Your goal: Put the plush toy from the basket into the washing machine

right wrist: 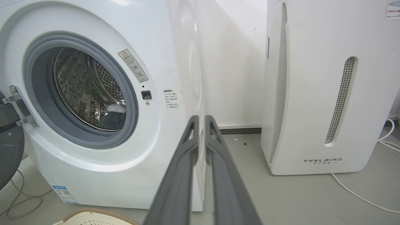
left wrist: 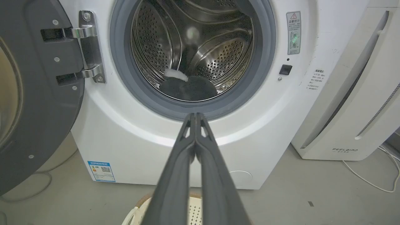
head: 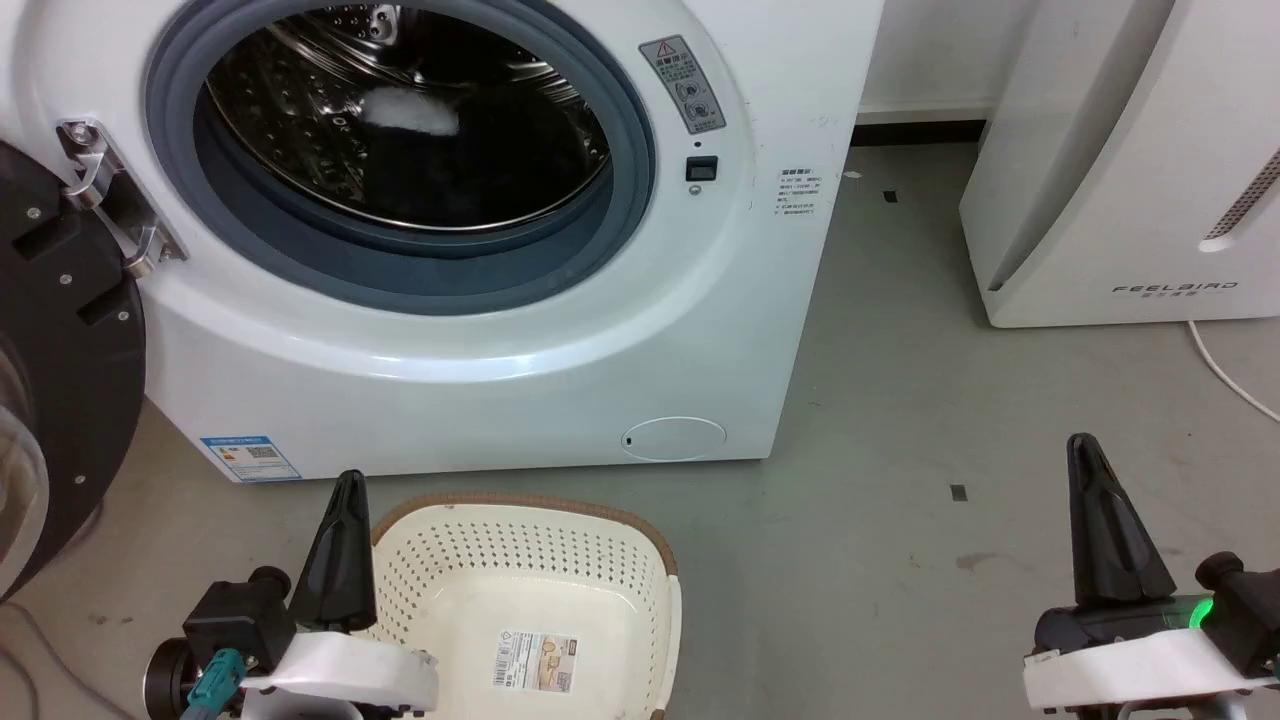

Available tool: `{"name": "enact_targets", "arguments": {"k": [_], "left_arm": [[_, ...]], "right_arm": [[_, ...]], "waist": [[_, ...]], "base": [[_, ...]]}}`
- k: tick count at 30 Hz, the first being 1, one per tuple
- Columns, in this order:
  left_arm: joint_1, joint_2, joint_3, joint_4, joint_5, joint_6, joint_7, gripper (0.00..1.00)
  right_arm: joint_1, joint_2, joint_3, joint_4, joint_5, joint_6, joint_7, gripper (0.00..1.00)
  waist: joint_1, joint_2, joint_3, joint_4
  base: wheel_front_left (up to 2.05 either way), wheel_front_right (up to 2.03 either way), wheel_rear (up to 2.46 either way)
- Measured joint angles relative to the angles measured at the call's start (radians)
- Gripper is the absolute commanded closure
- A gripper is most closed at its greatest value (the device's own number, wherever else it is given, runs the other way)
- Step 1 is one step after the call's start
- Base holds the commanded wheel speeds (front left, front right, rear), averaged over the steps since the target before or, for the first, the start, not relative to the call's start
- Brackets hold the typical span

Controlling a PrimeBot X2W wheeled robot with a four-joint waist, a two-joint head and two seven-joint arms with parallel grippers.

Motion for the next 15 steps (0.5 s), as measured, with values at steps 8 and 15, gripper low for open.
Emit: {"name": "enact_targets", "arguments": {"k": [8,15], "left_arm": [[0.000,-0.001,0.000,-0.003,0.005,0.000,0.014,1.00],[0.000,-0.002,0.000,-0.009,0.019,0.000,0.028,1.00]], "right_arm": [[0.000,0.000,0.002,0.000,-0.005,0.000,0.014,1.00],[0.000,0.000,0.004,0.000,-0.012,0.000,0.026,1.00]], "waist": [[0.0000,0.0000,-0.007,0.002],[0.0001,0.0000,-0.013,0.005]], "base": [[0.00,0.00,0.00],[0.00,0.00,0.00]]}}
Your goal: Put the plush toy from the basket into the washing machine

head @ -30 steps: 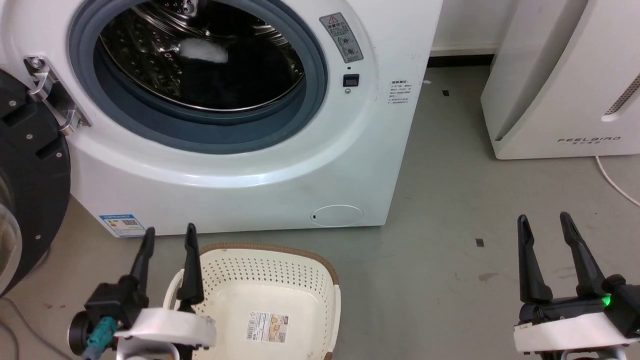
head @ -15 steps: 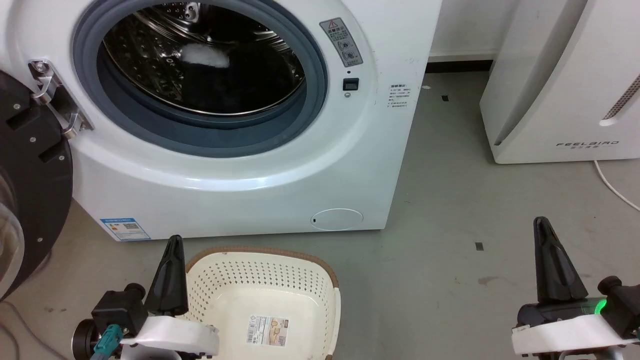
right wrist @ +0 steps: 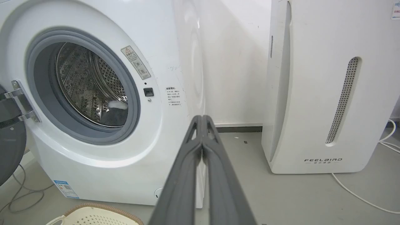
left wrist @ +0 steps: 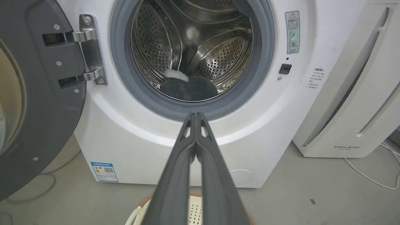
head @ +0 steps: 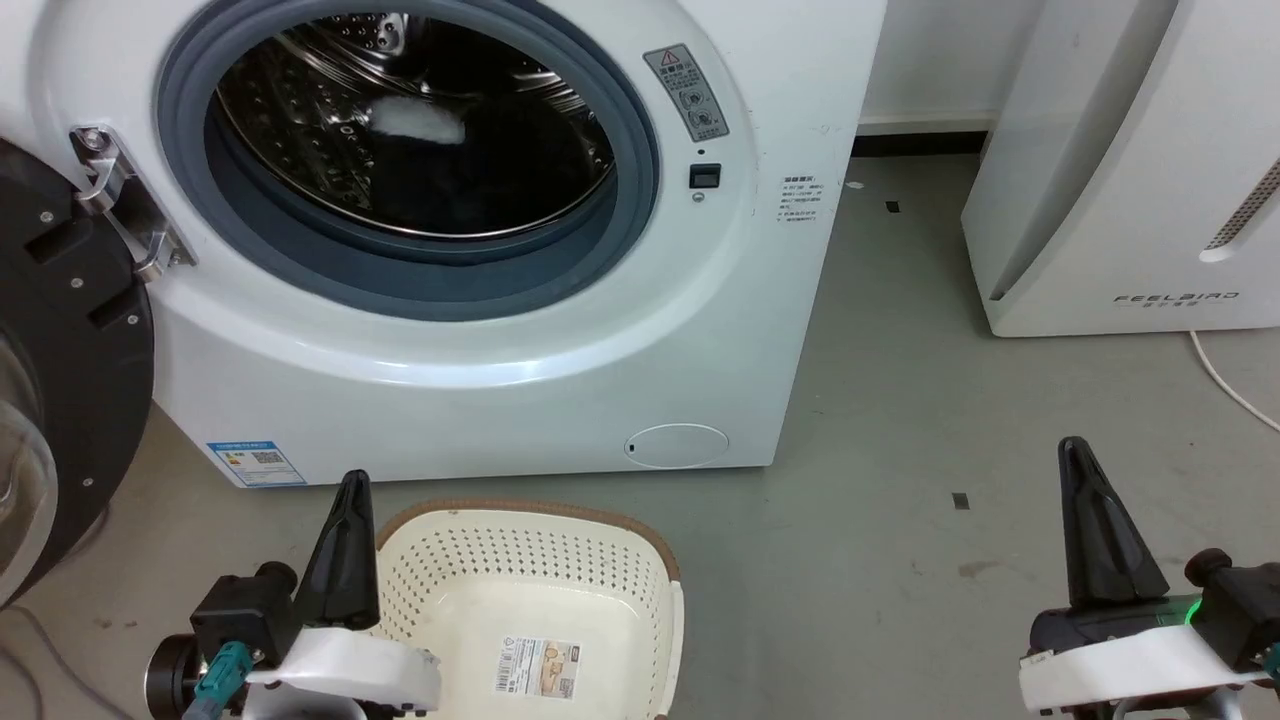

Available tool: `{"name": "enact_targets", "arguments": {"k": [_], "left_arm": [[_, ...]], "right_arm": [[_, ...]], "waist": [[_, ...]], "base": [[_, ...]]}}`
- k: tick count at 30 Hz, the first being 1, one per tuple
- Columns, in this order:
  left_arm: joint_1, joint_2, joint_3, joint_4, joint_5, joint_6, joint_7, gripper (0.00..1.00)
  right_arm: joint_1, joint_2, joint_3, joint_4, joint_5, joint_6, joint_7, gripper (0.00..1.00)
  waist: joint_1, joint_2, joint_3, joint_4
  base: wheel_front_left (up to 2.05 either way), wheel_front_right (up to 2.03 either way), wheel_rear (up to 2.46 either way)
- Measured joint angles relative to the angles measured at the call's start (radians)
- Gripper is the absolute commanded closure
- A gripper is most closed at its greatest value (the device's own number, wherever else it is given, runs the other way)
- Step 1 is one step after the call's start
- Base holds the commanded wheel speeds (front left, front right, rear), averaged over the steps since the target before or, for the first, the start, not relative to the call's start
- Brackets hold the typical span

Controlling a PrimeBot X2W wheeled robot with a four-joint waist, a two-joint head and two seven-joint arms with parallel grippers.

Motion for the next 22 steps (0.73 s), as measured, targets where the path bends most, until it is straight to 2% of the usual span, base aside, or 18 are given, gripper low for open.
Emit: {"name": "enact_targets", "arguments": {"k": [22], "left_arm": [[0.000,-0.002,-0.001,-0.017,0.034,0.001,0.044,1.00]], "right_arm": [[0.000,0.000,0.009,0.004,-0.027,0.000,0.049,1.00]], "waist": [[0.0000,-0.0001,-0.019,0.007]], "base": [[0.00,0.00,0.00]]}}
